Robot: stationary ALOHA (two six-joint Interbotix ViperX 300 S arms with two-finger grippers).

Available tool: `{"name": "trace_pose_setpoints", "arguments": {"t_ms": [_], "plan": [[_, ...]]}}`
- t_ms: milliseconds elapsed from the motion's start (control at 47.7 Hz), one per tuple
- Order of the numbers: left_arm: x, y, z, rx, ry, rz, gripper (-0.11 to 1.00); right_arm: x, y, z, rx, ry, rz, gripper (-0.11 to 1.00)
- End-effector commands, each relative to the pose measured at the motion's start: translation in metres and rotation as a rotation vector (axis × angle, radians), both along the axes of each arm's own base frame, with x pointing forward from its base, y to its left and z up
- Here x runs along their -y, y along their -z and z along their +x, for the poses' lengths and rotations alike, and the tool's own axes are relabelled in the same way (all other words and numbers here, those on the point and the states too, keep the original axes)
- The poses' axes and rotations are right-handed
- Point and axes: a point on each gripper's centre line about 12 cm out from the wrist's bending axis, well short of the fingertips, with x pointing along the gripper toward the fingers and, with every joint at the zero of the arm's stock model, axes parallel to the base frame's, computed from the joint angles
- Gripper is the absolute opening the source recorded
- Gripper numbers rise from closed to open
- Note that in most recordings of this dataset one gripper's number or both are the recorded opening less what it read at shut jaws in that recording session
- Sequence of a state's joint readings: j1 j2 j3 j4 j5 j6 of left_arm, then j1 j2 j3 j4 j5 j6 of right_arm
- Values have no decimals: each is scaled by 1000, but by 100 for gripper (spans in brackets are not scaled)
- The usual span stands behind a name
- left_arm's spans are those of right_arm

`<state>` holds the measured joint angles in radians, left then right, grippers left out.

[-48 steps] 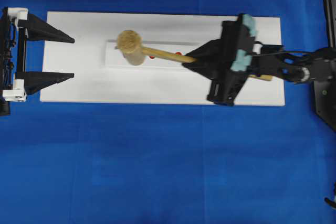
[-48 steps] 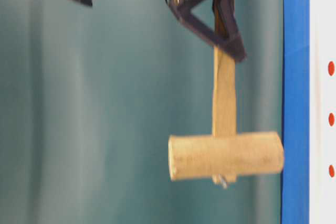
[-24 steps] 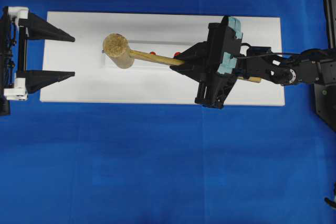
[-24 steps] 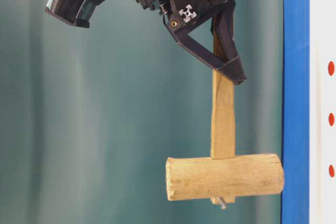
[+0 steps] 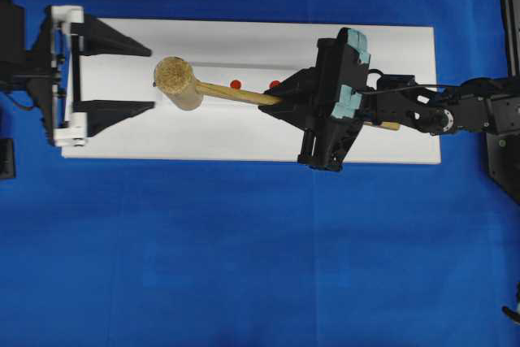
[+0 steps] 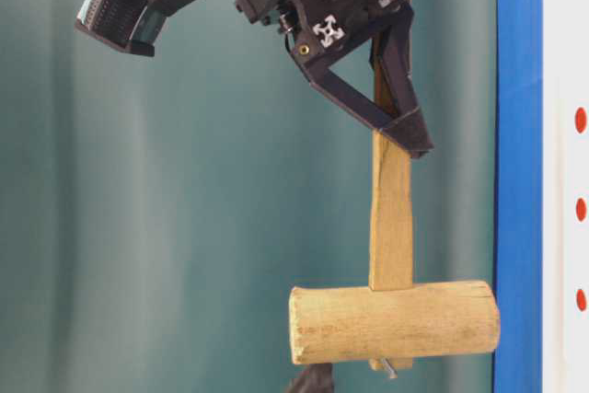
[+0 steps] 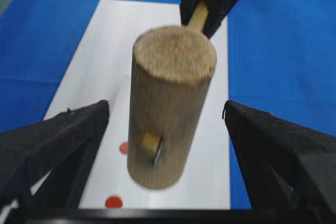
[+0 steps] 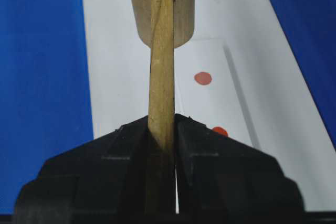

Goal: Hit the mark with a hammer.
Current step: 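Bring the left gripper to the mallet head and grasp it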

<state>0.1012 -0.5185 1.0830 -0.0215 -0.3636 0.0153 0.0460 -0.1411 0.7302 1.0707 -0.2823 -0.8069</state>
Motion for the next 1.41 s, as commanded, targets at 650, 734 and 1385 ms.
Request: {"name": "trace_pose_setpoints", "arguments": {"t_ms": [650,734,1385], "plan": [[-6,-4,53,-16,-2,3,92,-3,-19,7,55,-8,-11,2],[-6,-4,54,-17,-2,3,90,-4,-20,8,57,-10,-12,2],[-6,-2,51,-28,-5,-9,45,-9,-26,9,72,-44,-44,2]]}}
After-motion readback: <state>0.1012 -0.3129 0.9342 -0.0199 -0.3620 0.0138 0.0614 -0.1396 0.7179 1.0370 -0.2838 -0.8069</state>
